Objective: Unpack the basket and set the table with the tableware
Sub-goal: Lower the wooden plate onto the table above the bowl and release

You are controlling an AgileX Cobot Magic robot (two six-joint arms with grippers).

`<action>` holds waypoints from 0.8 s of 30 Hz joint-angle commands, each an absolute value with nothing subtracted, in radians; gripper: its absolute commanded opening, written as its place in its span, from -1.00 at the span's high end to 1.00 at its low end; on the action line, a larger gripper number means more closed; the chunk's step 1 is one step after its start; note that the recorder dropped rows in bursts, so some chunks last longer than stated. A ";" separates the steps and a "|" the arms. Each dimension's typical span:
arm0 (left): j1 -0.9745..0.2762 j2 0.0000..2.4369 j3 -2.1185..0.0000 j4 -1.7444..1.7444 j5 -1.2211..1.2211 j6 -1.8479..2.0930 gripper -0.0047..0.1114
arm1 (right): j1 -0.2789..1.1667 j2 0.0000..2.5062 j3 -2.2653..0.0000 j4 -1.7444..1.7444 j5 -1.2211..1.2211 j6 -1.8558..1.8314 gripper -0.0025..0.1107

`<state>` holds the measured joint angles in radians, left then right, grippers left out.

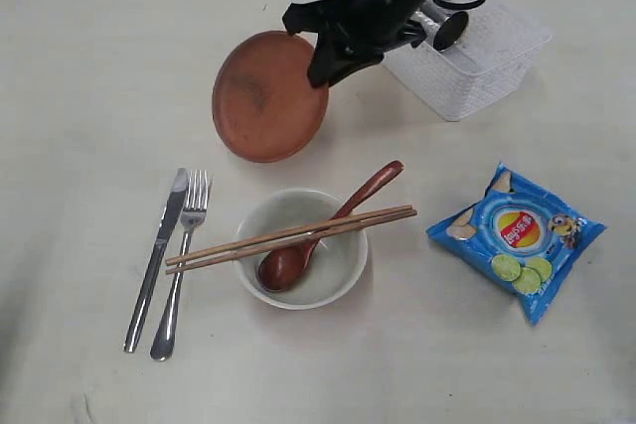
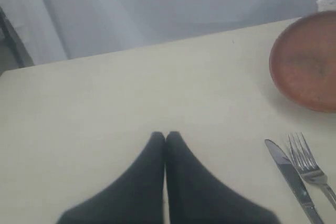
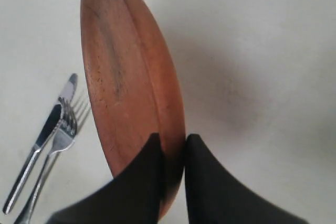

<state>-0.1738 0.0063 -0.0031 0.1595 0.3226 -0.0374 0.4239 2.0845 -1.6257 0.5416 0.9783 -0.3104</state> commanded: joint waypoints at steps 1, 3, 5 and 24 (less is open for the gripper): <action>-0.176 0.000 0.000 0.160 0.324 -0.043 0.92 | 0.422 2.087 -1.627 0.405 0.981 -0.232 0.96; -0.176 0.000 0.000 0.160 0.324 -0.043 0.92 | 0.422 2.087 -1.627 0.331 0.981 -0.174 0.96; -0.176 0.000 0.000 0.160 0.324 -0.043 0.92 | 0.422 2.087 -1.627 0.303 0.986 -0.164 0.96; -0.176 0.000 0.000 0.160 0.324 -0.043 0.92 | 0.422 2.168 -1.627 0.281 0.948 -0.074 0.48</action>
